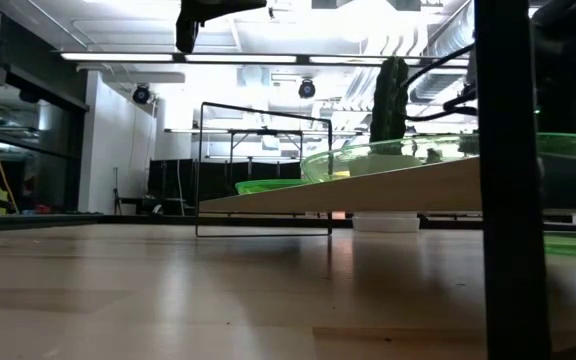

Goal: Place and stack plates onto a shelf
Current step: Stack the green plate on top of the bottom green plate on the shelf

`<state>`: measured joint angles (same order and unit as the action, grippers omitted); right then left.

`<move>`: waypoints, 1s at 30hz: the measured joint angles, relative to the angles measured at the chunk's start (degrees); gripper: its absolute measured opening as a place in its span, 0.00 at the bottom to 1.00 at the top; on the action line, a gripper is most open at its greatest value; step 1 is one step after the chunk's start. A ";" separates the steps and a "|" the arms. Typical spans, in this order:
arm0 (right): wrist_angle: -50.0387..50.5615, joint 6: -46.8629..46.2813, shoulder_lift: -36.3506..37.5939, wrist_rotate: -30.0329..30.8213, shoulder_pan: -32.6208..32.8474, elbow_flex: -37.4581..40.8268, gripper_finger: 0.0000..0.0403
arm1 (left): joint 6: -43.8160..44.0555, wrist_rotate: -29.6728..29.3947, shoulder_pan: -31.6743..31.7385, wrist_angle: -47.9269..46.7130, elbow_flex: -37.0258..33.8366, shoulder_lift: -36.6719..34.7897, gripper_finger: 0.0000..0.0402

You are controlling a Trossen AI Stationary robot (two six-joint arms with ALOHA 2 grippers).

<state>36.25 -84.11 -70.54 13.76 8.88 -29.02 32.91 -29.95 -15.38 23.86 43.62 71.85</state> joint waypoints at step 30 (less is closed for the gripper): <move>21.98 -1.26 22.60 -17.09 7.54 -5.81 0.20 | -0.14 -0.02 1.22 -0.07 -0.02 0.00 0.35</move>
<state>58.23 -85.37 -47.94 -3.33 16.42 -34.83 32.77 -29.98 -14.15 23.79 43.59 71.85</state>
